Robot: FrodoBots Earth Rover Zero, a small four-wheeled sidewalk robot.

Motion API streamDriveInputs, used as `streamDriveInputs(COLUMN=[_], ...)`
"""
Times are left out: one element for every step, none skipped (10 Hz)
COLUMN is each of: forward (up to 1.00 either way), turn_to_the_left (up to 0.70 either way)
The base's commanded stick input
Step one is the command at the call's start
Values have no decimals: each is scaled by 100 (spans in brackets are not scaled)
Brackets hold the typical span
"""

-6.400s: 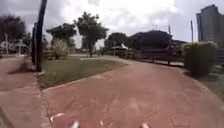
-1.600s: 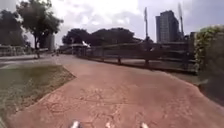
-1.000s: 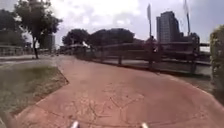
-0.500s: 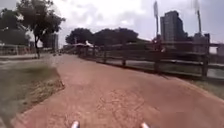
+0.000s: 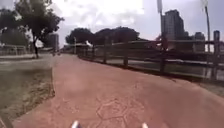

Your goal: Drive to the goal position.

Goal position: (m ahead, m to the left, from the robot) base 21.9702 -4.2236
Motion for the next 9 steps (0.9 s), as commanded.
streamDriveInputs(forward=[70,70,70,70,70,70,70,70,70], turn_to_the_left=[2,2,3,3,3,3,3,5,35])
